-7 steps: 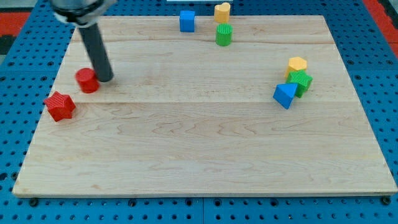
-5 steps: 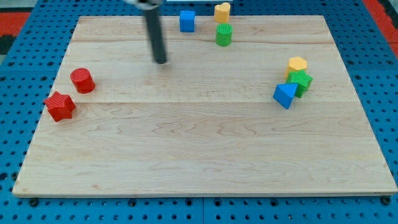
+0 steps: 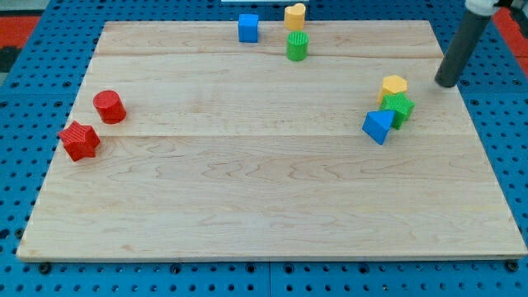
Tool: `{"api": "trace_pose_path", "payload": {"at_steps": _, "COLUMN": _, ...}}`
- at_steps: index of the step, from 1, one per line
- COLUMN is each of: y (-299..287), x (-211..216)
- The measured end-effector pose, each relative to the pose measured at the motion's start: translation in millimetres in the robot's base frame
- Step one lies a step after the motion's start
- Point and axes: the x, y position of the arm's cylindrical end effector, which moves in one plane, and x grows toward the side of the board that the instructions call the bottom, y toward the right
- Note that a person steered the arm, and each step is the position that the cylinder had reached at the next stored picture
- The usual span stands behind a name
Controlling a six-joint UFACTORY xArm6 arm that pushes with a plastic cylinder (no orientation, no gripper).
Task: Move the yellow hexagon parallel right of the red circle
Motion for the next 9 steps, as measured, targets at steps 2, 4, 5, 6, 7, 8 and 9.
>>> {"api": "trace_pose_path", "payload": {"at_steps": 2, "y": -136, "x": -16}}
{"api": "trace_pose_path", "payload": {"at_steps": 4, "y": -269, "x": -19}}
{"api": "trace_pose_path", "payload": {"at_steps": 5, "y": -255, "x": -20}}
{"api": "trace_pose_path", "payload": {"at_steps": 6, "y": -197, "x": -6}}
{"api": "trace_pose_path", "payload": {"at_steps": 7, "y": -232, "x": 9}}
{"api": "trace_pose_path", "payload": {"at_steps": 8, "y": -292, "x": 9}}
{"api": "trace_pose_path", "payload": {"at_steps": 9, "y": -291, "x": -11}}
